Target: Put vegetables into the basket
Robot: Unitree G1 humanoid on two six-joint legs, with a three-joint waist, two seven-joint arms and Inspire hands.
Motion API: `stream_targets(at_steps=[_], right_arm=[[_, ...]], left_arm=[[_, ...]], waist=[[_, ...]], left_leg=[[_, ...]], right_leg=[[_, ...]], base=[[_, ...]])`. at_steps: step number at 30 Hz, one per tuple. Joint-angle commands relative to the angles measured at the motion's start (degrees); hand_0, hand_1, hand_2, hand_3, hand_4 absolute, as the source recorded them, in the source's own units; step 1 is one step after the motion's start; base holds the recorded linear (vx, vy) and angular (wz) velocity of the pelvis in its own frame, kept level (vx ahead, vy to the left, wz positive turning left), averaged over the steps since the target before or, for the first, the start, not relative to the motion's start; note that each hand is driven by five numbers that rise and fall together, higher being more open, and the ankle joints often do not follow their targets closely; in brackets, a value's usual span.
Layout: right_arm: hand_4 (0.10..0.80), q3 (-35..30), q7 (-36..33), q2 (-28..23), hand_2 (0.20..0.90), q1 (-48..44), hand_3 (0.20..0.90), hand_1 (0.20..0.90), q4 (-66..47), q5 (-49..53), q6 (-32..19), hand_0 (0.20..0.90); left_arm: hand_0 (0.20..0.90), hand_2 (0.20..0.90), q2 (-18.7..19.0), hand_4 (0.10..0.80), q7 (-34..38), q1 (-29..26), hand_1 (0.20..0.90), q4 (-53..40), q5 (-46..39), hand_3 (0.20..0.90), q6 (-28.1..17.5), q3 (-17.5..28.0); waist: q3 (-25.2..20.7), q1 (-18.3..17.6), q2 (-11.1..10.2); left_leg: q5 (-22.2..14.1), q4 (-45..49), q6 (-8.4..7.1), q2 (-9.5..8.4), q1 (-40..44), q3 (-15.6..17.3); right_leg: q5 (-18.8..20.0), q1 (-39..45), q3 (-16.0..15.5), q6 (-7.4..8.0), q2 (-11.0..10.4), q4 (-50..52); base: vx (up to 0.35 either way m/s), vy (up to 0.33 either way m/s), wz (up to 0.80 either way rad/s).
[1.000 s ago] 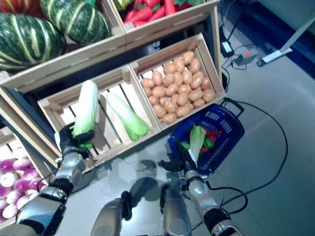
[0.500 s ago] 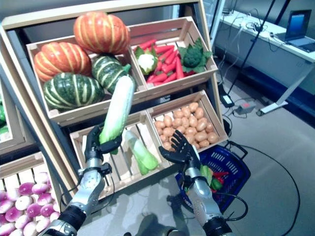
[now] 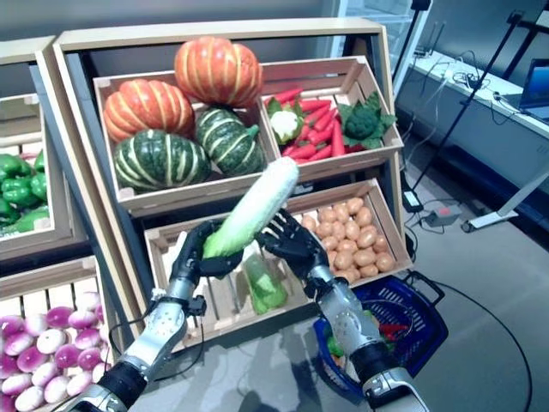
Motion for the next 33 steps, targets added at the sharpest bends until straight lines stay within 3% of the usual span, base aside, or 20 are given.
stream_targets(at_steps=[1, 8, 19, 27, 33], right_arm=[[0.8, -2.81, 3.8, 0.41, 0.9, -11.57, 0.9, 0.9, 1.67, 8.64, -3.4, 0.9], [0.8, -4.01, 6.64, -0.26, 0.9, -15.9, 0.9, 0.9, 3.47, 11.95, -1.0, 0.9], [0.8, -3.39, 7.05, -0.1, 0.9, -20.35, 0.9, 0.9, 7.29, 17.4, -1.35, 0.9], [0.8, -6.17, 23.12, 1.65, 0.9, -22.31, 0.9, 0.9, 4.68, 33.79, 2.2, 0.9], [0.8, -7.94, 30.88, 1.44, 0.9, -22.83, 0.9, 0.9, 2.05, 39.33, 4.25, 0.9]], left_arm=[[0.3, 0.3, 0.54, 0.4, -3.95, -6.92, 0.3, -5.08, 1.51, 0.3, -7.09, -4.59], [0.3, 0.3, 1.61, 0.4, -6.46, -6.07, 0.3, -5.66, 3.17, 0.3, -8.49, -7.49], [0.3, 0.3, 2.5, 0.4, -8.38, -6.82, 0.3, -6.81, 4.94, 0.3, -10.38, -11.77], [0.3, 0.3, 1.82, 0.4, -12.83, -4.69, 0.3, -5.65, -0.23, 0.3, -9.2, -13.44], [0.3, 0.3, 2.07, 0.4, -14.27, -2.68, 0.3, -6.65, -0.23, 0.3, -9.23, -13.99]], waist=[[-4.03, 0.72, -2.11], [-4.34, 1.62, -2.15], [-4.45, 2.27, -1.97], [-4.74, 3.34, -1.83], [-5.01, 4.24, -2.02]], left_leg=[[-5.25, 0.04, 0.33, -2.48, -0.41, 1.54], [-5.59, 0.04, 0.37, -2.46, -0.17, 0.83], [-5.85, 0.04, 0.32, -2.28, 0.0, -0.02], [-5.92, 0.04, 0.16, -2.22, -0.11, -1.1], [-5.91, 0.04, 0.14, -2.28, -0.39, -2.17]], right_leg=[[-0.34, 1.03, -1.77, 0.12, -1.72, 0.05], [-0.69, 1.52, -1.95, 0.14, -1.86, 0.05], [-1.07, 1.9, -1.81, 0.15, -2.01, 0.05], [-1.45, 2.18, -2.52, 0.22, -2.08, 0.05], [-1.71, 2.26, -3.03, 0.26, -2.1, 0.05]], base=[[0.0, 0.0, 0.0], [0.002, 0.001, 0.0], [0.002, 0.001, 0.01], [0.001, 0.004, 0.06], [-0.009, -0.009, 0.12]])
